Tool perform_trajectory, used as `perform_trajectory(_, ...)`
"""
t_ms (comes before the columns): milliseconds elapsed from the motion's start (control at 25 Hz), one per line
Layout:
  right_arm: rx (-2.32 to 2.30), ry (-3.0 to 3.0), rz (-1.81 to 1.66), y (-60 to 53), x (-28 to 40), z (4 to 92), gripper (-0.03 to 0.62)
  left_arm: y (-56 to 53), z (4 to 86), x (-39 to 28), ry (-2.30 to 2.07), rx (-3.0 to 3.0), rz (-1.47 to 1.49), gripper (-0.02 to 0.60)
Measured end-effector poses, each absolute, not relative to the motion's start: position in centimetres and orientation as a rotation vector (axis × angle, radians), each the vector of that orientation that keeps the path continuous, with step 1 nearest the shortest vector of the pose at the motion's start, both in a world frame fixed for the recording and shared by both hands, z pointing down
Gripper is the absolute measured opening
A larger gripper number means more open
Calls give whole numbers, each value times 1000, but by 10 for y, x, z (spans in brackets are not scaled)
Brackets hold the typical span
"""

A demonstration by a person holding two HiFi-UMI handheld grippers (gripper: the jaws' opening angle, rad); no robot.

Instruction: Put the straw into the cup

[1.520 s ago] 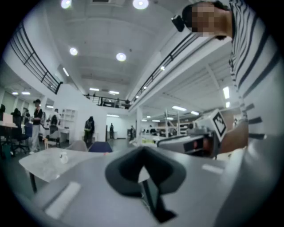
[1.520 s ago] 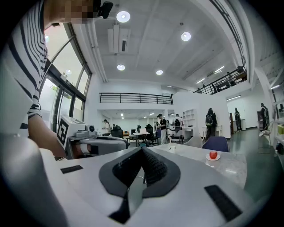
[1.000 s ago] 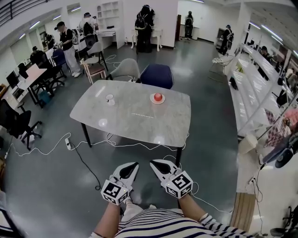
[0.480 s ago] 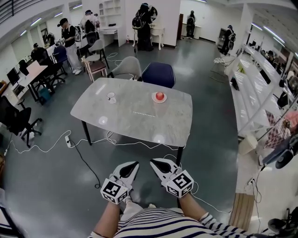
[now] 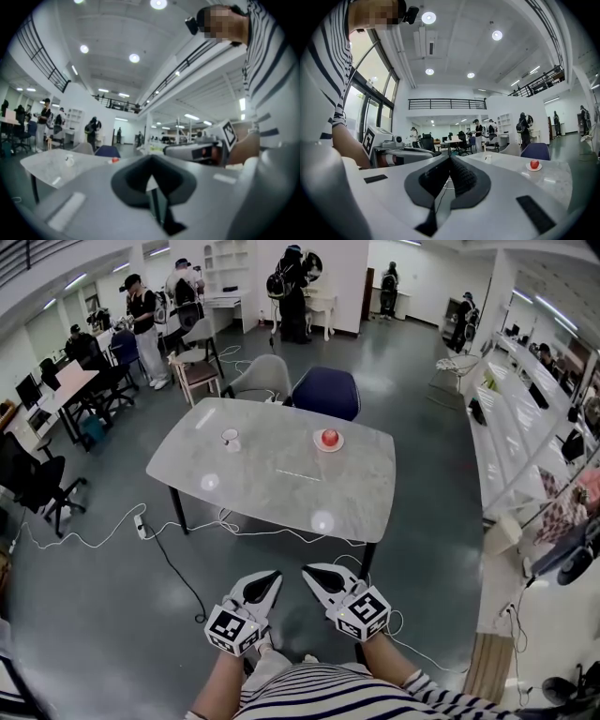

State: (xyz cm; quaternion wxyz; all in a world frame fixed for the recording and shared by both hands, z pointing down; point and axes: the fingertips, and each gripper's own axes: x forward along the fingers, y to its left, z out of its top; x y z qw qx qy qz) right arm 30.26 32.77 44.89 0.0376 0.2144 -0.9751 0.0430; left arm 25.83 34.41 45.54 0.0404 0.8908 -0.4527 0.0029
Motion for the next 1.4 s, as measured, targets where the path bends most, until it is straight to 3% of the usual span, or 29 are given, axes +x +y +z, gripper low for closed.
perform_trajectory(880,805,-2932,94,213,159,440,6,232,453,106,-1291,2776,-23,8)
perform_trajectory(1400,800,-2878,85,166,101,445,6,181,460,49,-1267,2734,-103,8)
